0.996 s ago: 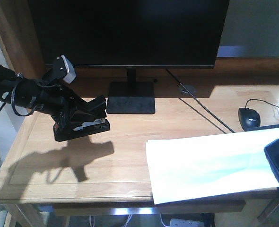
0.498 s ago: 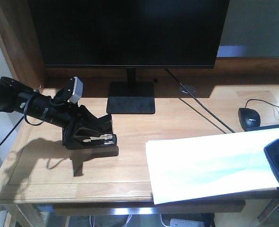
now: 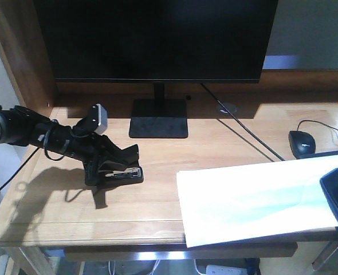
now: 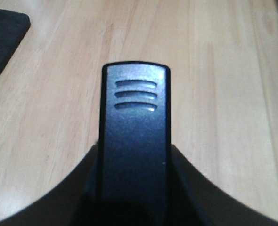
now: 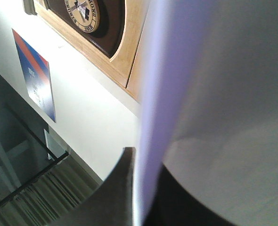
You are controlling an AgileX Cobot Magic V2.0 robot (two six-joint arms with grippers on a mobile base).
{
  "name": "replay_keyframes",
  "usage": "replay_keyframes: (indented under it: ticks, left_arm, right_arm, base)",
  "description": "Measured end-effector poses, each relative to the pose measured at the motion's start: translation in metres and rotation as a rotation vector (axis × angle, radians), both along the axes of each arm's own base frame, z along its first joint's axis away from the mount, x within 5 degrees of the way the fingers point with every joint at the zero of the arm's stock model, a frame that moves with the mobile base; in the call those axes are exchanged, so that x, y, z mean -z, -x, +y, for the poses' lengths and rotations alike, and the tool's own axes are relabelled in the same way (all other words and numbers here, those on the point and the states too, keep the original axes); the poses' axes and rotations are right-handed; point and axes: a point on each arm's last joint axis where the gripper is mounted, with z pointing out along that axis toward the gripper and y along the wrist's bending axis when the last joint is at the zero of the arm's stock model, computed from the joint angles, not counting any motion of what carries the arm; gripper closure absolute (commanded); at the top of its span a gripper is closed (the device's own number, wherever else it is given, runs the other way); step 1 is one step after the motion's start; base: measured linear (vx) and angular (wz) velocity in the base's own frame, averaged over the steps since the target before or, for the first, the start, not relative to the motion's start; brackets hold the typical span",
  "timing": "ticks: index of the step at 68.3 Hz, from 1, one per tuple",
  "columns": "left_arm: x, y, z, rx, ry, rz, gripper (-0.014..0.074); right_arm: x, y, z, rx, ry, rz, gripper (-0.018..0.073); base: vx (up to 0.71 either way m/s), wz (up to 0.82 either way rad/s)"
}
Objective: Grab stapler and paper to desk for stapling
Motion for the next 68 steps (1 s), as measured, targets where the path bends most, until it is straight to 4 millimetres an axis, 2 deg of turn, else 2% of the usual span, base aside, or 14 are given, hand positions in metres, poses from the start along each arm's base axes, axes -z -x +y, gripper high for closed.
replay_keyframes:
  ticks: [13,24,34,40,47,55,68]
  left_arm:
    - [0.004,0.002,-0.012,0.026,-0.048,-0.025,0.0309]
    - [0.003,0.001,-0.014,0.027,-0.048,-0.028,0.0217]
    - [-0.004,0.001,-0.015,0.029,-0.04,-0.036,0.0169]
    - [-0.017,0.002,-0.016,0.028,-0.037,-0.064,0.0171]
    - [-0.034,0.003,-0.017,0.027,-0.032,-0.102,0.0197]
    - [-0.045,0.005,-0.017,0.036,-0.022,-0.12,0.0282]
    - [-0.046,0.009,-0.017,0.066,-0.036,-0.102,0.0559]
  right_arm:
    - [0.0,0.0,0.0,0.0,0.0,0.0,0.0561]
    - [0.0,0.0,0.0,0.0,0.0,0.0,0.0561]
    - [0.0,0.0,0.0,0.0,0.0,0.0,0.0561]
    - [0.0,0.0,0.0,0.0,0.0,0.0,0.0561]
    - [0.0,0.0,0.0,0.0,0.0,0.0,0.0561]
    - [0.0,0.0,0.0,0.0,0.0,0.0,0.0561]
    - [0.0,0.0,0.0,0.0,0.0,0.0,0.0561]
  base:
    - [0.0,0.0]
    - [0.0,0.0]
    - [0.0,0.0]
    - [0.0,0.0]
    - [0.0,0.0]
    - [0.0,0.0]
    - [0.0,0.0]
